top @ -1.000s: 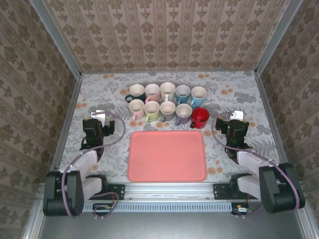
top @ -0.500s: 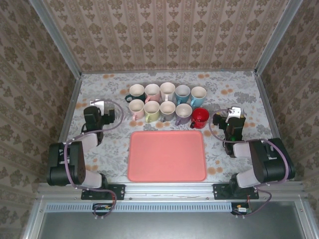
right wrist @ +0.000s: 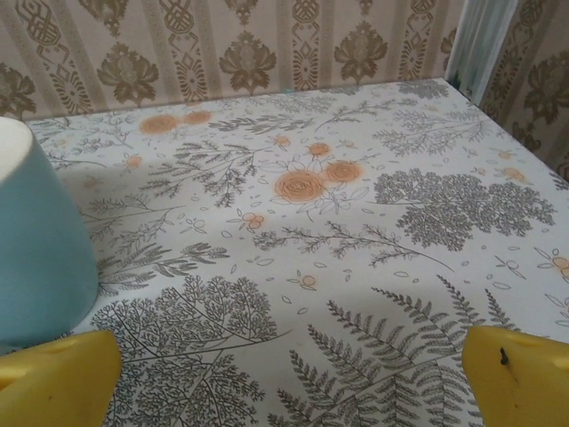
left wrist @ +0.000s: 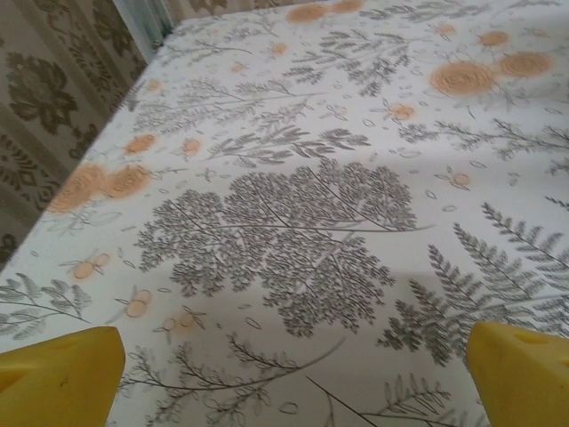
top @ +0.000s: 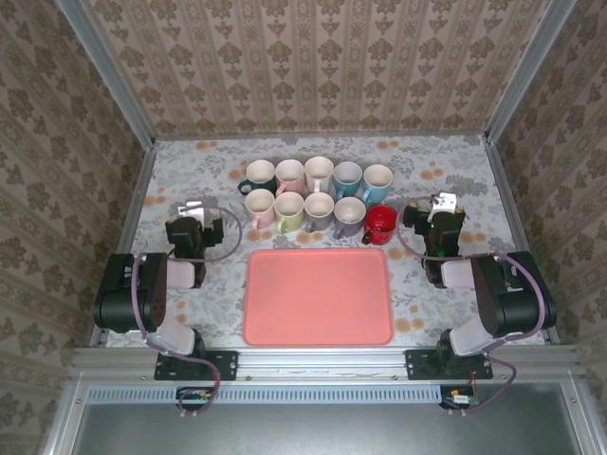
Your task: Turn the mug right side up
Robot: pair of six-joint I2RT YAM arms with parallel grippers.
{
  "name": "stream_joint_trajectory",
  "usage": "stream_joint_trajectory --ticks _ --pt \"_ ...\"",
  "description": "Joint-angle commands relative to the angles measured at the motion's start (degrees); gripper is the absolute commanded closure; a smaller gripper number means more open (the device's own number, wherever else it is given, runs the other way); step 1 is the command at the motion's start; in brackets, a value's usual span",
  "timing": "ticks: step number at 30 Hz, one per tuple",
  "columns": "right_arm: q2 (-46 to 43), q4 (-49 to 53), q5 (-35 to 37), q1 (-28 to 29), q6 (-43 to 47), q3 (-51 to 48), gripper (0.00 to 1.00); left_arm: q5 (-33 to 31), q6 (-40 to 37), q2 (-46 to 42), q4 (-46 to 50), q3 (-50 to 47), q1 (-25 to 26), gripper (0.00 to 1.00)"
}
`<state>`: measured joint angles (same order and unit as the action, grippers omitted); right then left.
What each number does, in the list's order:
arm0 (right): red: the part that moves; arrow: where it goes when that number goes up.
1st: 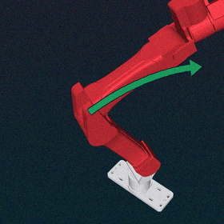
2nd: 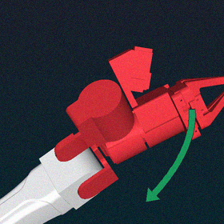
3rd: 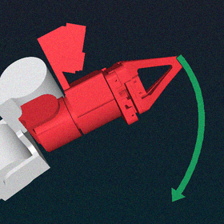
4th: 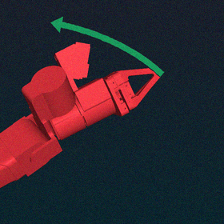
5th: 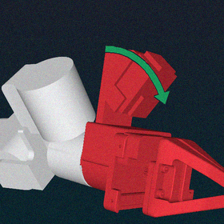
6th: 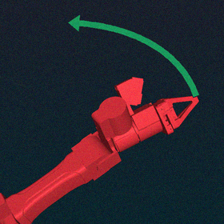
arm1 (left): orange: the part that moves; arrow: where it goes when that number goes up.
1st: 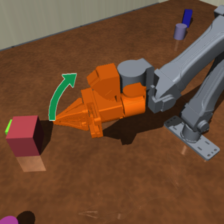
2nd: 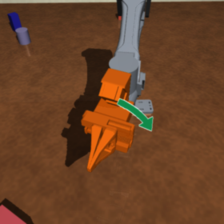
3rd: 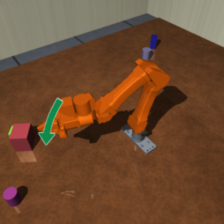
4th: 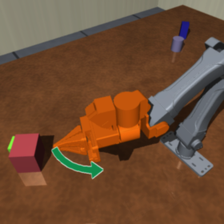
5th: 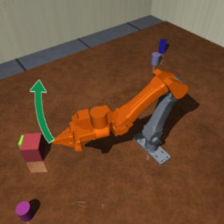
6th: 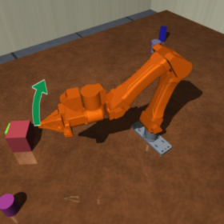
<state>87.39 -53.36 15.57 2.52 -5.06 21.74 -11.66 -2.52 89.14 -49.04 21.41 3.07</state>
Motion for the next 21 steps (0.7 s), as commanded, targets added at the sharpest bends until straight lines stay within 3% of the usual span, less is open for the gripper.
stream_joint_trajectory --ticks 1,21 --pt "0.8 2.5 0.6 0.2 0.6 1.0 0.00 -1.0 1.4 -0.4 -3.2 0.7 -0.3 0.00" --pt "0.3 2.4 -2.5 0.5 2.1 0.7 0.00 -0.6 1.3 -0.7 -3.7 0.2 -0.3 0.00"
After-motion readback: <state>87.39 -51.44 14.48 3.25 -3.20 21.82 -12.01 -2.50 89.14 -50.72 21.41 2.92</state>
